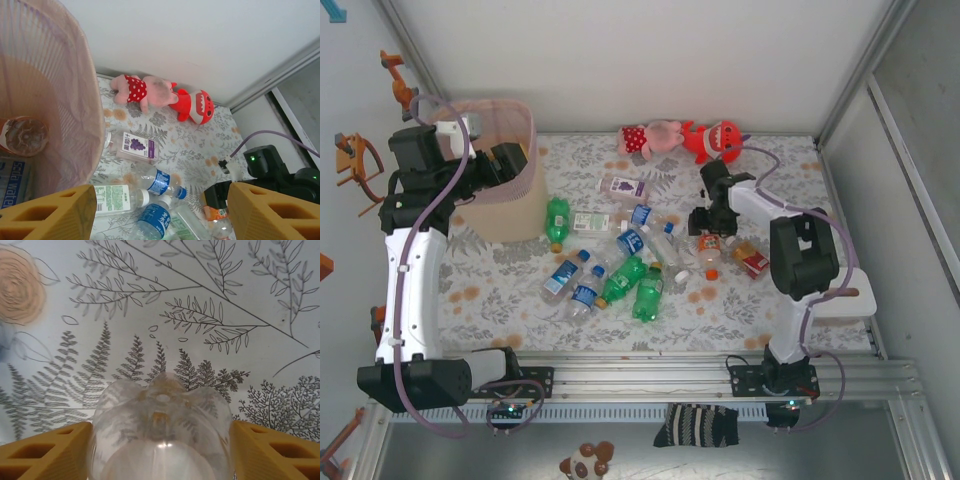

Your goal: Put the plastic bottles in the bin

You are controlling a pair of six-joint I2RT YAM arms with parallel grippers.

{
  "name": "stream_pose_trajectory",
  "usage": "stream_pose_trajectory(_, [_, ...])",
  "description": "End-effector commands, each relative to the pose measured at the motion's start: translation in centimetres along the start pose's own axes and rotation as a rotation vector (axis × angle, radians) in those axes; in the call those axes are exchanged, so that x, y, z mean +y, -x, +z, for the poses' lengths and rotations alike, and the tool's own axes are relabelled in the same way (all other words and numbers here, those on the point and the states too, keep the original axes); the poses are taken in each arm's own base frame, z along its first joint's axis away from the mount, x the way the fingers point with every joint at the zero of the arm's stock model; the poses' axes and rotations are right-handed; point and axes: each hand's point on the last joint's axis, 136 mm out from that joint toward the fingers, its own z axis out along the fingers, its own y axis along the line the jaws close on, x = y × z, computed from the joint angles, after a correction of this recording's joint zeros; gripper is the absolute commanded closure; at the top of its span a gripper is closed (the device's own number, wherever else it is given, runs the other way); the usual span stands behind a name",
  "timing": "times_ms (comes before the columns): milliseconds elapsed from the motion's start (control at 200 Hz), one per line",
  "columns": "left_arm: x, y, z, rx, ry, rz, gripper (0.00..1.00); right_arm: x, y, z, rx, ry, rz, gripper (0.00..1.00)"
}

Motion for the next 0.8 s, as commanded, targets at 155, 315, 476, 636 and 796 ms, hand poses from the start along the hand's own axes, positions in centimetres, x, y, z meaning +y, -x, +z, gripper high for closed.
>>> stream_pose_trajectory(155, [-0.5,0.1,-0.2,-0.016,-0.017,0.001,0.31,-0.4,0.2,1.1,0.017,-0.039,-0.001,0.28])
stream_pose_trajectory(315, [-0.5,-0.1,-0.1,-0.012,-0.020,0.000,0.31,-0.2,0.4,0.8,0.008,-0.035,-0.001,0.33])
stream_pose_trajectory(476, [-1.1,0.0,0.0,-0.017,-0.045,0.007,0.31,-0.1,0.8,-0.5,-0.023,-0.028,-0.001,0.38])
stream_pose_trajectory(636, [-2.0,-0.1,0.6,-0.019,-0.091,0.016,0.31,0.2,1.1,-3.0,-0.071,-0.012,0.000,0.40])
stream_pose_trajectory(796, [-3.3,0.2,1.1,-0.034,-0.155,0.032,0.31,1.3,1.7,-6.9,-0.166,0.038,-0.015,0.41])
